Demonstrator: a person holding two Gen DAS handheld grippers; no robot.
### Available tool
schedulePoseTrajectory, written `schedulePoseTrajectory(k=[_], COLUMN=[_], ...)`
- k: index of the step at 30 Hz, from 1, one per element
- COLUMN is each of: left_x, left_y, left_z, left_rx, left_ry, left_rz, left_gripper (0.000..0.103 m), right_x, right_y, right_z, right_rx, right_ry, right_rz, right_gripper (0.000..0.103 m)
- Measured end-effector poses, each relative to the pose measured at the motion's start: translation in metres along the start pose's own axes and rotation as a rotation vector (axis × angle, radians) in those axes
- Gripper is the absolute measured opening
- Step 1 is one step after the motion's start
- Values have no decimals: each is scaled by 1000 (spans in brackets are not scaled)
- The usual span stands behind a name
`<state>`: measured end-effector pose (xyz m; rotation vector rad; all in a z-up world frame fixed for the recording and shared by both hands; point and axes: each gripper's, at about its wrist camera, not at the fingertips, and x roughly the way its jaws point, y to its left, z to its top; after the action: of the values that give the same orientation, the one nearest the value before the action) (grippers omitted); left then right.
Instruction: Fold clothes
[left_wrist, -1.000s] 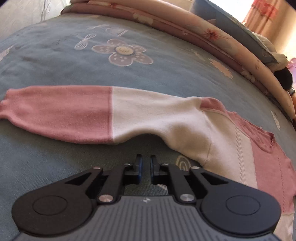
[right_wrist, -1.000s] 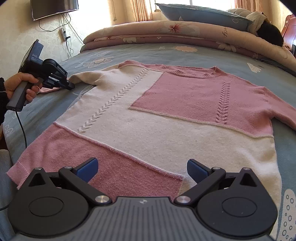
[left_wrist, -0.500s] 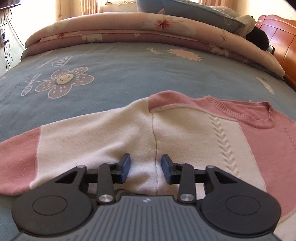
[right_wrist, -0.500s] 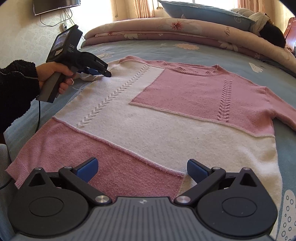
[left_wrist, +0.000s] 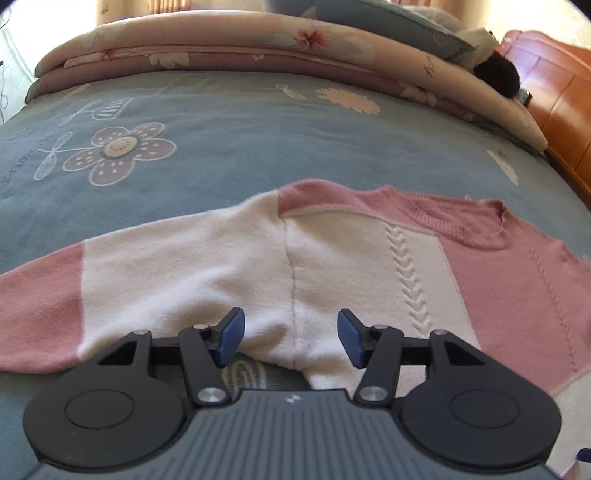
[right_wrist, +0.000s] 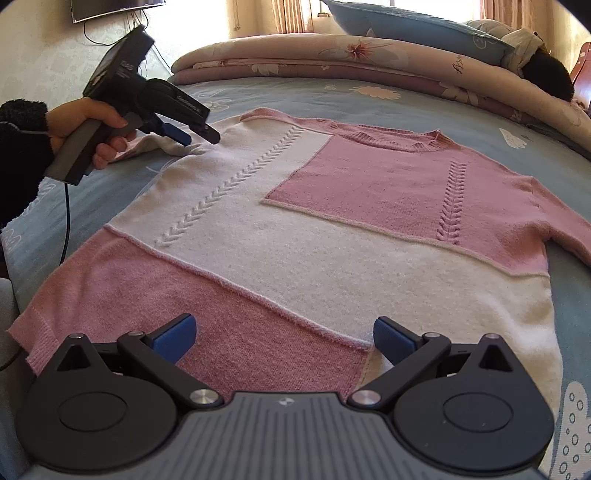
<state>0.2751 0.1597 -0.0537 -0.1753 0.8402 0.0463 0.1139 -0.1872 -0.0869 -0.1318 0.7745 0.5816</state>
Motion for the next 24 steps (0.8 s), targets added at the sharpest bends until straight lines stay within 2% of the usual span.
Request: schedulePoseTrajectory(k=[4, 7, 9, 11, 14, 17, 19, 20, 21, 22, 24], left_x=[-34, -45, -54, -59, -55, -50, -43, -40, -36, -33, -29], left_y=[70, 138, 176, 206, 235, 244, 246, 247, 247, 245, 244], left_z=[7, -2, -24, -48, -73, -76, -70, -67, -63, -59, -49], left_rx=[-180, -449, -633, -790, -951, -982, -969, -962, -946, -916, -857], left_ry=[-68, -69, -95, -120, -143, -212, -226, -232, -231, -218, -216], left_rz=[136, 224, 257, 262, 201, 204, 233, 248, 269, 301, 332], left_gripper=[56, 54, 54, 54, 54, 56, 51, 43, 19, 6, 5], right_x=[-1, -1, 0, 2, 5, 7, 10, 11, 11, 12, 13], right_y=[0, 1, 1, 1, 1, 2, 2, 2, 3, 3, 4], right_z=[0, 1, 0, 0, -2, -3, -4, -4, -5, -5, -5], right_rx=[1, -7, -11, -11, -11, -16, -23, -29, -36, -42, -49], right_ry=[-3, -1, 1, 8, 18, 21, 21, 21, 20, 19, 15], right_rz=[0, -2, -5, -9, -15, -22, -29, -35, -40, -43, -45], right_gripper=[103, 103, 103, 103, 103, 103, 103, 103, 103, 103, 103])
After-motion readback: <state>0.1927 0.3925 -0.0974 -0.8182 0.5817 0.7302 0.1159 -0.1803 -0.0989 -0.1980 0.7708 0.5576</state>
